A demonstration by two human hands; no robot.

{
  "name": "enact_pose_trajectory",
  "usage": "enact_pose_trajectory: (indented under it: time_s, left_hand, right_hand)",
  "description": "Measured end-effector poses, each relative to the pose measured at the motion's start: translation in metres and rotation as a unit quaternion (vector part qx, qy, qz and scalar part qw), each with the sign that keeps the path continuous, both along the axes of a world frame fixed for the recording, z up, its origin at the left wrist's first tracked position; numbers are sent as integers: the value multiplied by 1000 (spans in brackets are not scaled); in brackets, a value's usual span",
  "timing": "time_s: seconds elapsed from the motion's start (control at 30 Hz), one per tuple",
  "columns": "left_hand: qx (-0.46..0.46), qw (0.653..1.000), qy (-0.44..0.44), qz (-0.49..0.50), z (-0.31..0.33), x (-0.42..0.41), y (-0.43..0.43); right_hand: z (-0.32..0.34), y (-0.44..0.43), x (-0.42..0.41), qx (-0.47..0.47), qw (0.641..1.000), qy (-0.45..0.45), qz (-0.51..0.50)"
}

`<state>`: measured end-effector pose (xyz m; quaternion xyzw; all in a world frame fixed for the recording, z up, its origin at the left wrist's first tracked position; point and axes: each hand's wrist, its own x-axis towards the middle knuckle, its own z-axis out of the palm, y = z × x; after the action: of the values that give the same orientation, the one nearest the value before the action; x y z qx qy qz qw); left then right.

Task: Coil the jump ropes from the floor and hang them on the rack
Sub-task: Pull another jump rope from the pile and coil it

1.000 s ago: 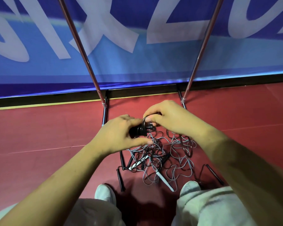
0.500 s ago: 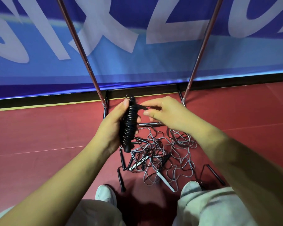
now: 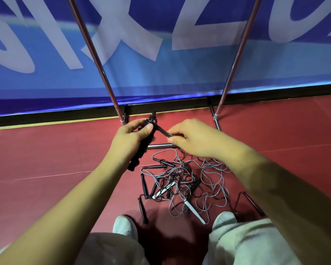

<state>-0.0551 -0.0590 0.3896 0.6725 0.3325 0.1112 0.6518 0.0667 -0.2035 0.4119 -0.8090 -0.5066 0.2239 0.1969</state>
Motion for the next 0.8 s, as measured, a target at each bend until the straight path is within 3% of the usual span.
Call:
enact_pose_trajectory:
  time_s: [0.07, 0.17, 0.23, 0.33, 0.43, 0.57, 0.67, 0.8]
  left_hand:
    - [145, 988, 45, -34, -10, -1, 3]
    - [357, 904, 172, -158, -24, -2, 9]
    - [405, 854, 195, -262, -27, -3, 8]
    - [385, 798, 153, -437, -22, -7, 5]
    - [282, 838, 82, -459, -12, -14, 7]
    - [265, 870, 30, -415, -9, -18, 1]
    - [224, 908, -11, -355, -11, -18, -8]
    - [20, 965, -82, -248, -8, -14, -16]
  right_hand:
    - [0, -3, -2, -18, 999, -3, 27]
    - [-5, -7, -8, -46, 998, -10, 52]
    - [-7, -7, -11, -46, 996, -41, 60]
    - [-6, -10, -11, -19, 996, -71, 58]
    - [-1, -12, -8, 40, 999, -8, 4]
    - [4, -10, -3, 77, 977, 193, -53]
    - [1, -11, -3, 86, 962, 248, -83]
    - [-4, -6, 1, 119, 943, 276, -144]
